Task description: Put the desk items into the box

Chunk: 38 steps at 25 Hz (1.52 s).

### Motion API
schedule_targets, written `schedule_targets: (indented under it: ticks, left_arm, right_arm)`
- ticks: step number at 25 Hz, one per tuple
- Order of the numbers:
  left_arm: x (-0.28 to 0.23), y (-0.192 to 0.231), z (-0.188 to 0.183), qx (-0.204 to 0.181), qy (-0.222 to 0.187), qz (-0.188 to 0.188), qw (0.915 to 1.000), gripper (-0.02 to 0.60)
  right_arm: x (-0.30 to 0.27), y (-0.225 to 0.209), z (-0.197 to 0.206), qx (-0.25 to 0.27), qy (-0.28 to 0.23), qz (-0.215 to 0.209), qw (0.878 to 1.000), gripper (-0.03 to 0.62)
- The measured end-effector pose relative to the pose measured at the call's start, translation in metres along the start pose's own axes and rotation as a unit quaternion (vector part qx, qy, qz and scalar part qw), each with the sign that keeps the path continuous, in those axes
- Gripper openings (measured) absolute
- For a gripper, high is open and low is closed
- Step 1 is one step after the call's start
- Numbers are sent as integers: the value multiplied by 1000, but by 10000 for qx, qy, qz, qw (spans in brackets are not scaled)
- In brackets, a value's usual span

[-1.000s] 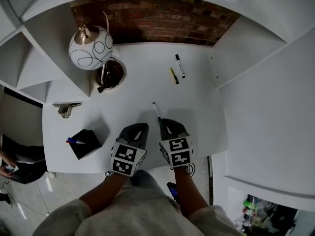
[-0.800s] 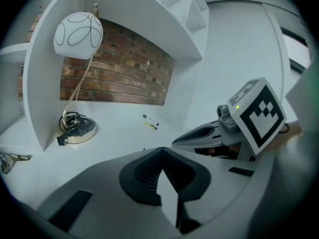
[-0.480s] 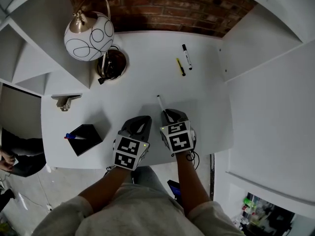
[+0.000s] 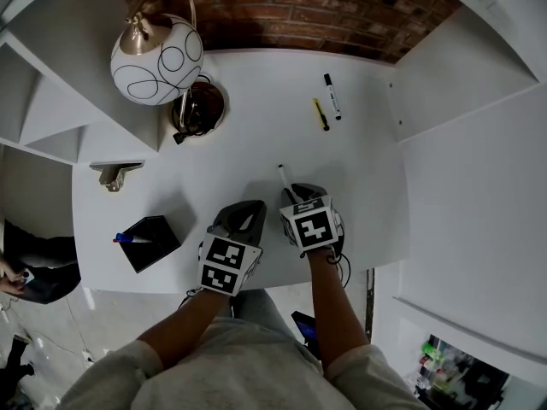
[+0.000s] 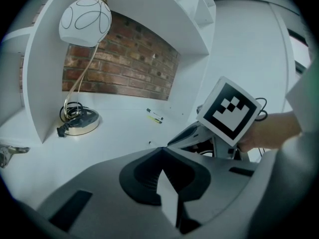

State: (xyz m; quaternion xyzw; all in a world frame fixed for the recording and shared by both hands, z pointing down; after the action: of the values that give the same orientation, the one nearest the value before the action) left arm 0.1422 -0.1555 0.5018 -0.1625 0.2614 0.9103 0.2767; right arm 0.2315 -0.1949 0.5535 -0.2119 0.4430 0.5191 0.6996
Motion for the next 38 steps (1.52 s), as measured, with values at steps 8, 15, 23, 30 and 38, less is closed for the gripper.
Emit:
schedule_targets:
  ticks: [8, 15, 23, 30, 38]
  left_arm:
    - [0, 2, 6, 65, 57, 23, 10000, 6]
    - [2, 4, 7, 61, 79, 30, 9999, 6]
    - [0, 5, 9, 120, 88, 50, 9999, 6]
    - [-1, 3, 7, 64, 111, 64, 9999, 6]
    - [8, -2, 3, 10, 117, 63, 9999, 6]
  right_arm:
    - [-19, 0, 2, 174, 460, -28, 9988, 80]
    - [-28, -2, 3, 35, 830, -130, 9965, 80]
    - [-29, -2, 2, 18, 996, -314, 9945, 48]
    - [-17, 8, -1, -379, 720, -491, 9955, 48]
    - [7, 17, 0, -766, -52, -119, 9970, 48]
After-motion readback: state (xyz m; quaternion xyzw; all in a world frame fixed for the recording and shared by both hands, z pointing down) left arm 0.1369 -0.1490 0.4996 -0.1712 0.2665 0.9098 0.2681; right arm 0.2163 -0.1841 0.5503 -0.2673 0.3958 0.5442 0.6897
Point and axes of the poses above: the fingertips, and each gripper's own axes: x backward along the fingers, y to its left, z out of its underside, the point moved 3 cm from there along x, backward along the fingers, and after that the axes turned 14 degrees about z, right-handed, at the moved point
